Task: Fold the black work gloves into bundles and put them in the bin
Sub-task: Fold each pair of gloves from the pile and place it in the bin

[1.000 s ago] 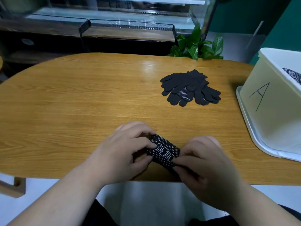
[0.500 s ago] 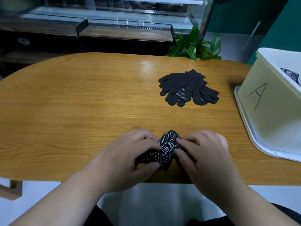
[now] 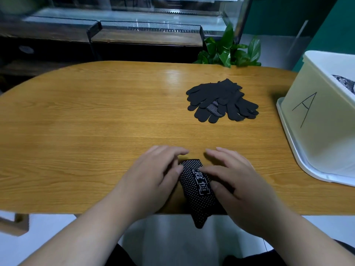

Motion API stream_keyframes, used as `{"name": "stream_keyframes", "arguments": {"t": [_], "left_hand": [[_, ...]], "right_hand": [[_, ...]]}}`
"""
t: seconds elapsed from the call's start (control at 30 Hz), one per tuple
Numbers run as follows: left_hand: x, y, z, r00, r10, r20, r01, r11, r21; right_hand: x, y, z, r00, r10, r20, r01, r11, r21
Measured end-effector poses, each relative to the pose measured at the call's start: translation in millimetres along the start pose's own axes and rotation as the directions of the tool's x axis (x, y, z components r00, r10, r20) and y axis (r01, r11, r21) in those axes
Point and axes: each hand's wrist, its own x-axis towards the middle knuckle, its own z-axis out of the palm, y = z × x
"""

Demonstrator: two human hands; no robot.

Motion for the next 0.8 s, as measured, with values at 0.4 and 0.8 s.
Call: {"name": "stream_keyframes", "arguments": {"t": [0.4,0.8], "left_hand": [[15.7,1.7,-12.4,0.951,-0.064,0.304,0.044,0.996,0.072],[0.4,4.1,-6.6,0.961,-0.026,0.275,-0.022,0.985,0.169]], "right_hand": [[6.6,3.2,1.2,0.998,-0.041,0.047,0.041,0.999,0.007],[1.2,-7.6,-14.2,0.986,0.137,-0.09,-0.138,0.99,-0.012]]}}
